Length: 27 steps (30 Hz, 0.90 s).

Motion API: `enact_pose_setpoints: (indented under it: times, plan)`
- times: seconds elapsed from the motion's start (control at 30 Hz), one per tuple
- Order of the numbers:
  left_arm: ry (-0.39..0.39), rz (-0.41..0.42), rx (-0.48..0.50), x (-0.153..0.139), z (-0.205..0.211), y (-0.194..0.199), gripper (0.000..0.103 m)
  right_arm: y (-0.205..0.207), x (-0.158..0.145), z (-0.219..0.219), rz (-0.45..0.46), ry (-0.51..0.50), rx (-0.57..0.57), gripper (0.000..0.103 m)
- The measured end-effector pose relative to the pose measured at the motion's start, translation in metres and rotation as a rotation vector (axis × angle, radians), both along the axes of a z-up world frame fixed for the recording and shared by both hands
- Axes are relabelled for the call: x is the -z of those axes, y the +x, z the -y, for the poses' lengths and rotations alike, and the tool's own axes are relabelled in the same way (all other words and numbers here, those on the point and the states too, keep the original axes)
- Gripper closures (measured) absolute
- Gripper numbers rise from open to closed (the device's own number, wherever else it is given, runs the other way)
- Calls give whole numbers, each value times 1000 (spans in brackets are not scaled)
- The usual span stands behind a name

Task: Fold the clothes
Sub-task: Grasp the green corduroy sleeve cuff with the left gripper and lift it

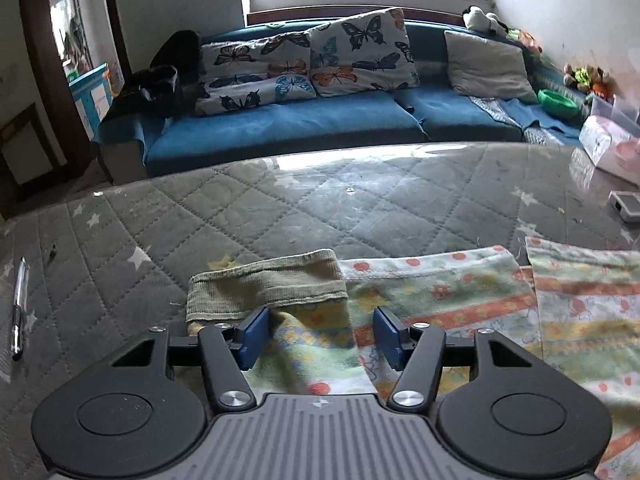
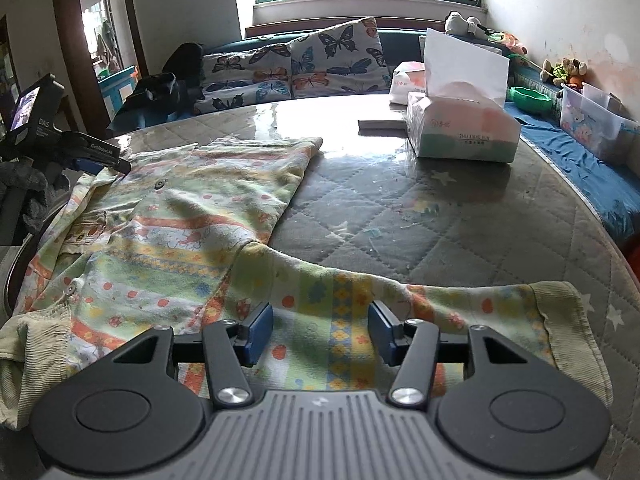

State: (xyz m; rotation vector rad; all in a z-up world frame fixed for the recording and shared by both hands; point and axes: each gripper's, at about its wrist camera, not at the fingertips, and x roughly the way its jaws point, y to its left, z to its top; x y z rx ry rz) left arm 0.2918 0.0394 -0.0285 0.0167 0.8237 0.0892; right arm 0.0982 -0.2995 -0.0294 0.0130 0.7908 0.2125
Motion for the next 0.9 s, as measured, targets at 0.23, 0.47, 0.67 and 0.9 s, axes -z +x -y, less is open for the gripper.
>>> enact_pose_setpoints:
  times: [0.23, 0.47, 0.67, 0.9]
  plan:
    - [-43, 12, -27, -8, -18, -6, 89, 0, 1, 0, 2, -1, 6, 49]
    - [-94, 61, -83, -24, -42, -34, 96, 0, 1, 0, 5, -8, 9, 49]
    - [-130, 131, -160, -47, -74, -81, 97, 0, 1, 0, 10, -20, 9, 49]
    - [-154, 238, -253, -75, -117, -156, 97, -1, 1, -2, 13, -41, 6, 48]
